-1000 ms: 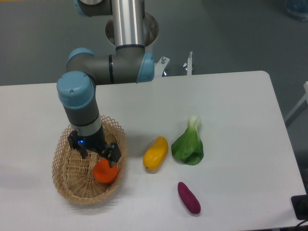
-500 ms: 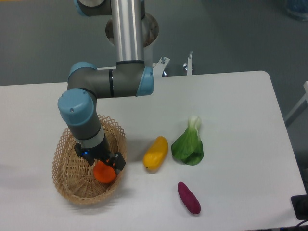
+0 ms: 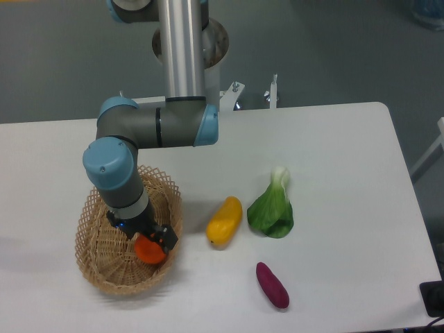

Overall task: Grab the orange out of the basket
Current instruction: 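Close the gripper fingers around the orange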

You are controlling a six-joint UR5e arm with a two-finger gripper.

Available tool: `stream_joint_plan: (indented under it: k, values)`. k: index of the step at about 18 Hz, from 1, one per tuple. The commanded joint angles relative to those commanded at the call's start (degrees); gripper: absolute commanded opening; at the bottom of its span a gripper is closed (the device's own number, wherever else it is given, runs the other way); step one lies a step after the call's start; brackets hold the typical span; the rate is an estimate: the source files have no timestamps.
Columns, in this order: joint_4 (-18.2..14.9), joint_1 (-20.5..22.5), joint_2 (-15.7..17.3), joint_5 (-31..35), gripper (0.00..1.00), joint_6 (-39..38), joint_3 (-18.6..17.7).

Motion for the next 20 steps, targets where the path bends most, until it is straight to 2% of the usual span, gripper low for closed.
stream_joint_plan:
  k: [7, 9, 12, 14, 16, 20]
  values:
    - [0.0, 0.0, -0.8, 0.1, 1.00, -0.2, 0.3]
    - [0.0, 0.0, -0.8, 0.1, 0.90, -0.1, 0.3]
    - [0.0, 0.0, -0.8, 0.0, 0.69, -0.1, 0.4]
    - [0.0, 0.0, -0.8, -0.1, 0.63, 0.1, 0.4]
    - [0.0, 0.0, -0.8, -0.2, 0.53, 0.1, 0.5]
    - [0.0, 0.0, -0.4, -0.2, 0.51, 0.2, 0.7]
